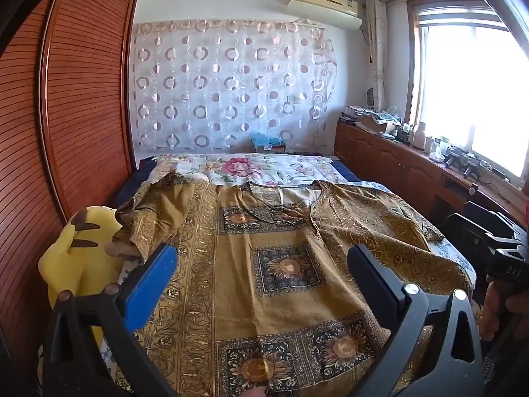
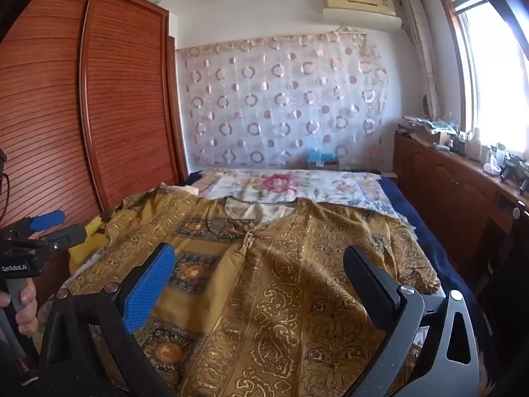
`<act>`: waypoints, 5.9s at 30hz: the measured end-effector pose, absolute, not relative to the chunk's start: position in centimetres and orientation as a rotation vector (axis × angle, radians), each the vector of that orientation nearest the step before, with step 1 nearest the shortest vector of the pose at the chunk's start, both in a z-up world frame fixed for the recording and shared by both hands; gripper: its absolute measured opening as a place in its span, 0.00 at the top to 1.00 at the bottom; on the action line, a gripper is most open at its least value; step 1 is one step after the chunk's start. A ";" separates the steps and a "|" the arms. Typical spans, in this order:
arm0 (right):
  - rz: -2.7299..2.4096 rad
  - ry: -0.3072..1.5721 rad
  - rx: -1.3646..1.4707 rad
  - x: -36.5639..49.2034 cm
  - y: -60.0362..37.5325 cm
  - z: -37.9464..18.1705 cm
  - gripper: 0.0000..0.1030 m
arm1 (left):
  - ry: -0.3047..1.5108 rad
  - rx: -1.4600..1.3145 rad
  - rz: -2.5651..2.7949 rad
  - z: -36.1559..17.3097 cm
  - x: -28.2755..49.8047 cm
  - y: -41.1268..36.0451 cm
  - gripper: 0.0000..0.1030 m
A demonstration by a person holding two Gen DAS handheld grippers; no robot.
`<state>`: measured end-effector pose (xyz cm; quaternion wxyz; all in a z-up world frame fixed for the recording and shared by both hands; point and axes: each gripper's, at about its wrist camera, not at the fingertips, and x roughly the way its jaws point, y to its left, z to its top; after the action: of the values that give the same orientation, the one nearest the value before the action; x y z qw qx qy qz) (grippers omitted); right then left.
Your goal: Fold small clothes
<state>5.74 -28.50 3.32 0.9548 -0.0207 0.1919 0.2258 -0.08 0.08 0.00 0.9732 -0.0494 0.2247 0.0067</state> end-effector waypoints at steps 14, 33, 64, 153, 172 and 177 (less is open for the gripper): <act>0.456 0.385 -0.041 5.6 -28.5 3.0 0.00 | 0.460 -0.083 0.021 0.0 0.0 -0.1 0.00; 0.458 0.383 -0.039 5.7 -28.2 3.5 0.00 | 0.457 -0.077 0.023 0.0 -0.1 -0.1 0.00; 0.461 0.379 -0.035 5.6 -28.2 3.5 0.00 | 0.451 -0.070 0.025 0.8 -0.4 0.4 0.00; 0.812 0.654 -0.220 15.3 -12.6 -3.7 0.05 | 0.795 0.010 0.223 -7.0 19.5 21.9 0.58; 0.773 0.630 -0.212 15.3 -13.6 -3.6 0.05 | 0.717 0.082 -0.098 1.9 19.4 12.3 0.99; 0.771 0.626 -0.192 15.3 -14.5 -3.3 0.05 | 0.775 0.089 -0.177 2.9 21.2 7.9 0.99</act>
<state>15.35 -14.50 -3.27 0.8747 -0.0917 0.2999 0.3695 21.21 7.85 2.87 0.9210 0.0432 0.3774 -0.0861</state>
